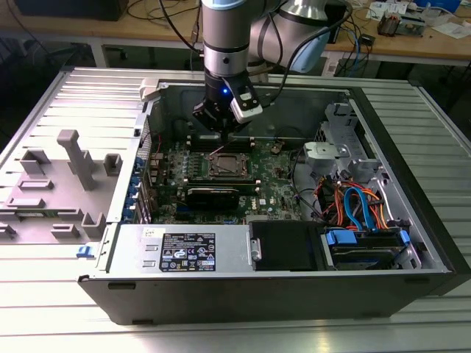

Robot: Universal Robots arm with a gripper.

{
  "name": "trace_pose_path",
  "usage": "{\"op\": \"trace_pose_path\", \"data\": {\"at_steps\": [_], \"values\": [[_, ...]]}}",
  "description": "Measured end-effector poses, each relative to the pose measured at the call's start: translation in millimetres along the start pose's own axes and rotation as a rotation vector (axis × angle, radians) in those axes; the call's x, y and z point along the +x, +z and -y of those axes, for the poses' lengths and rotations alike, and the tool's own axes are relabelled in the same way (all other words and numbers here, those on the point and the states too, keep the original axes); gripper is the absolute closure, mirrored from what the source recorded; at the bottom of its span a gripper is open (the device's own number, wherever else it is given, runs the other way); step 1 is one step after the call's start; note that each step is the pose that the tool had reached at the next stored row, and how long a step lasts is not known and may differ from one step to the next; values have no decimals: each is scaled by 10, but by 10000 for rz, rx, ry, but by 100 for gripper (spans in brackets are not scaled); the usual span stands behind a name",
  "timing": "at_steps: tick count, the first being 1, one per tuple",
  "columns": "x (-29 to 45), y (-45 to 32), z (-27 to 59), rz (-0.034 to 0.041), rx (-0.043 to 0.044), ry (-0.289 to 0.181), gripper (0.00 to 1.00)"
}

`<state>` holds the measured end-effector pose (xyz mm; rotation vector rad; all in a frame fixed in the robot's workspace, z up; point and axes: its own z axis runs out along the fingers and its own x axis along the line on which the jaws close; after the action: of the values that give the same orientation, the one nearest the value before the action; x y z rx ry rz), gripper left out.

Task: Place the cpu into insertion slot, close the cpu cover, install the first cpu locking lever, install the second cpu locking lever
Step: 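Install the first cpu locking lever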

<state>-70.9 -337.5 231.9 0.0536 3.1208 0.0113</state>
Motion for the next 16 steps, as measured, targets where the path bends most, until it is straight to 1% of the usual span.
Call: {"op": "trace_pose_path", "data": {"at_steps": [11,14,16], "values": [[11,-3,-11,6,6,60,89],[12,-2,-53,8,14,62,89],[10,0,-58,8,12,60,89]]}}
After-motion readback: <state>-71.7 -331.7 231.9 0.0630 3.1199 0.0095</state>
